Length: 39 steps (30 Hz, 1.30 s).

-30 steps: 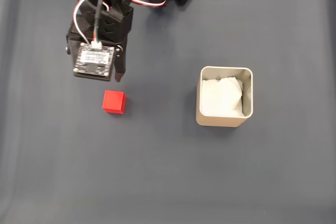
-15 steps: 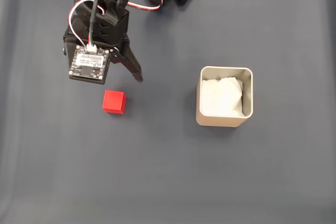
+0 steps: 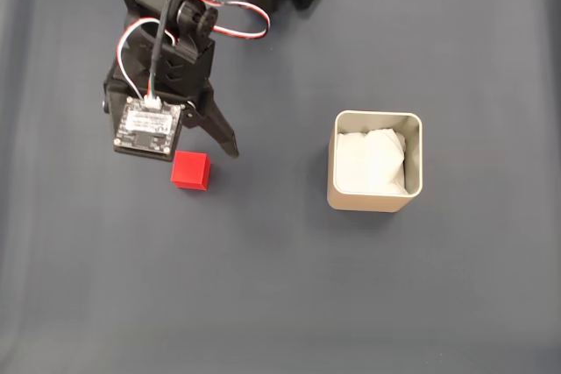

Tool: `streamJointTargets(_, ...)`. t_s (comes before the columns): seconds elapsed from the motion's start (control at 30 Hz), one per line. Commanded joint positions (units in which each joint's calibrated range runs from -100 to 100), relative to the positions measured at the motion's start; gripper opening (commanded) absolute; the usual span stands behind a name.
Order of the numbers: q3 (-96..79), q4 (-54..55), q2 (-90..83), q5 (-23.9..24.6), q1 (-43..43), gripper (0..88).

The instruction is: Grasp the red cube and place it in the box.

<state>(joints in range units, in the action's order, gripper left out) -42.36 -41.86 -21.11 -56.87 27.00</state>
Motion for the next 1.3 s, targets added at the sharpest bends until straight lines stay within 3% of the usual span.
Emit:
streamJointTargets(0.0,2.2,2.4,0.4,0.5,-0.9,40.3)
streamJointTargets(1.27,-1.1,11.6,10.7,2.1,-3.8,39.8)
